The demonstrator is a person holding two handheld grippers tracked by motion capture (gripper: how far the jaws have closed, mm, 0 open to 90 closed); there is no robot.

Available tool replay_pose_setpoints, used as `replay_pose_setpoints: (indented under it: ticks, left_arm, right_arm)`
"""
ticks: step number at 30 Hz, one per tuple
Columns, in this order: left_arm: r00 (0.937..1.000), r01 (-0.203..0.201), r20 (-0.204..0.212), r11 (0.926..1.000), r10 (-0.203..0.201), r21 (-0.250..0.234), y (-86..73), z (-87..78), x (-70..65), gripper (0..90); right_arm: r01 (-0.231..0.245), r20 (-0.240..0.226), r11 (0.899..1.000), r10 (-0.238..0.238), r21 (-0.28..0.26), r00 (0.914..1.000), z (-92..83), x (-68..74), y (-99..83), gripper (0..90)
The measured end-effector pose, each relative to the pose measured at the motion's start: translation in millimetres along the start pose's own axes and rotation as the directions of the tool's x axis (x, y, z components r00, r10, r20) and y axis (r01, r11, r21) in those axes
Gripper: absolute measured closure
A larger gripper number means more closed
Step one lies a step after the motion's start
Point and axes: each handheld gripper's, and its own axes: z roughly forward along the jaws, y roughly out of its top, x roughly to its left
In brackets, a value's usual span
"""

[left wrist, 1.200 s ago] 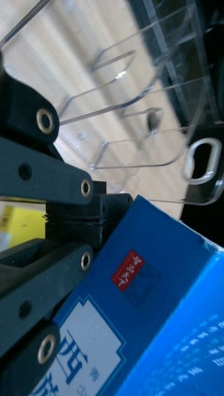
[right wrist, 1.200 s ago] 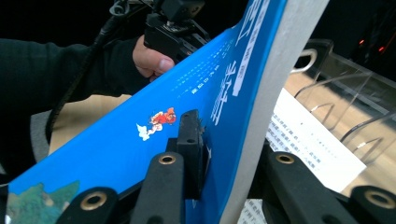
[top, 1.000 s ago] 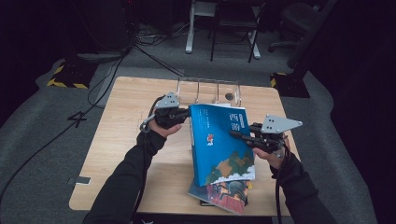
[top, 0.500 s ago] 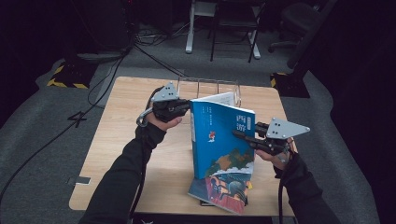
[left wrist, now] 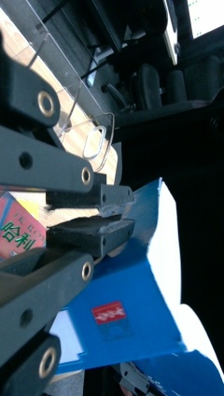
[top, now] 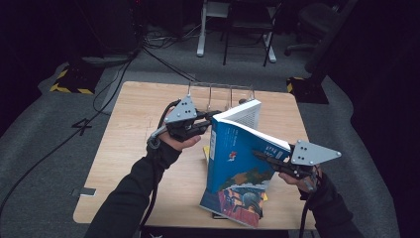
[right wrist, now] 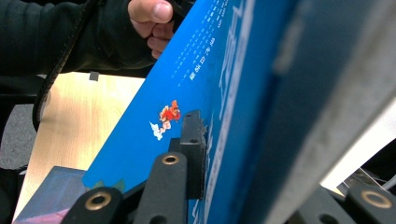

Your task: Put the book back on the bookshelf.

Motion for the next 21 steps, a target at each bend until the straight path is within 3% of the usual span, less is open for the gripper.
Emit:
replay_pose_setpoints:
  ticks: [17,18,21]
  left_arm:
    - [0.9982,0.046,0.036,0.9973,-0.048,0.057,-35.9,-24.5,-26.0,64.4]
    - [0.9967,0.067,0.041,0.9953,-0.070,0.069,-41.3,-26.2,-29.2,64.6]
    - [0.9965,0.068,0.042,0.9932,-0.072,0.095,-48.6,-27.8,-32.9,61.7]
  right_arm:
    - [0.023,0.033,0.999,-0.022,-0.042,0.9992,-10.6,18.3,-3.9,78.9]
    - [0.015,0.031,0.999,-0.014,-0.049,0.9994,-10.9,19.2,-4.6,79.1]
    - [0.015,0.030,0.998,-0.014,-0.055,0.9995,-11.8,20.3,-5.4,79.2]
